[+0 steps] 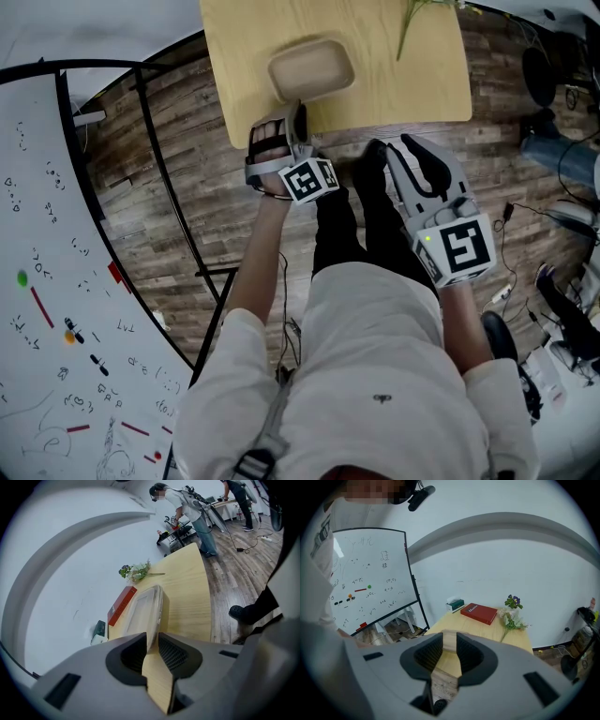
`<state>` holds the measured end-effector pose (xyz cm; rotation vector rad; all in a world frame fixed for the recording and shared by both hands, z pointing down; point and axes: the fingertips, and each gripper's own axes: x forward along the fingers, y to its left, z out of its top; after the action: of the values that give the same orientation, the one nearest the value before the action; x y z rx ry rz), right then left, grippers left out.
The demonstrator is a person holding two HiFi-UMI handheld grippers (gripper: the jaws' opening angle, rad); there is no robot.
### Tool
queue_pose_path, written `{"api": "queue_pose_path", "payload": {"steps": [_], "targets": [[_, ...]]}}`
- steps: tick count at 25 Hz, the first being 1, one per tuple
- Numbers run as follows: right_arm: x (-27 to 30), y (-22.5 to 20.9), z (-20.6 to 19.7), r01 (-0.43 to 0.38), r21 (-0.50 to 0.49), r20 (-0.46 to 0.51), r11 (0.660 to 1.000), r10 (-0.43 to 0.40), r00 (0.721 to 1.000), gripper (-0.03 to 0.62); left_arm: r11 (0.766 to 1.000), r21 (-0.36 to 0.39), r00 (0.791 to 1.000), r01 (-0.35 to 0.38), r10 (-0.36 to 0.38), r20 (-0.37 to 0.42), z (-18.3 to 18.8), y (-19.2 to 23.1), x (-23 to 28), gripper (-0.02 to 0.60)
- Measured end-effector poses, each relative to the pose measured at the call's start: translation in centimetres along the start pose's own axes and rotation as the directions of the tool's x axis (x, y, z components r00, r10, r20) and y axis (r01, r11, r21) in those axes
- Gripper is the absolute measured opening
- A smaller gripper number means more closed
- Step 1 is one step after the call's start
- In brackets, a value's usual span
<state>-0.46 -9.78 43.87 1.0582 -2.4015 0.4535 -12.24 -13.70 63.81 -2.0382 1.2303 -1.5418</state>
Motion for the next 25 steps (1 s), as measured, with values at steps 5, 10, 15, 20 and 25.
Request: {"api": "queue_pose_path", "payload": {"steps": [5, 10, 15, 20, 25], "targets": [[0.18, 0.27, -0.01, -0.006, 0.0, -0.001, 1.0, 0.006, 1.0, 0.094, 1.0, 0.009, 1.0, 0.017, -0.017, -0.001, 0.07, -0.07, -0.04, 0.077], [0.31, 0.2, 0.27, -0.006, 0.002, 0.003, 1.0, 0.006, 1.0, 0.094, 0.999, 0.003, 0.999, 0.035, -0.035, 0.006, 0.24, -0.08, -0.16, 0.069], [0.11, 0.03, 0.47, -0.001, 0.004, 0.01, 1.0, 0.001, 1.0, 0.092, 0.999, 0.001, 0.999, 0.037, -0.037, 0.013, 0.54, -0.14, -0.48, 0.06], [-0.08, 0.1, 0.64, 0.002, 0.004, 0.017, 1.0, -0.002, 1.0, 0.092, 0.999, 0.008, 0.999, 0.034, -0.034, 0.014, 0.61, 0.0, -0.71, 0.051], [-0.45, 0.08, 0.77, 0.005, 0.003, 0.022, 1.0, -0.005, 1.0, 0.092, 0.999, 0.02, 0.999, 0.031, -0.031, 0.015, 0.83, 0.33, -0.99, 0.051]]}}
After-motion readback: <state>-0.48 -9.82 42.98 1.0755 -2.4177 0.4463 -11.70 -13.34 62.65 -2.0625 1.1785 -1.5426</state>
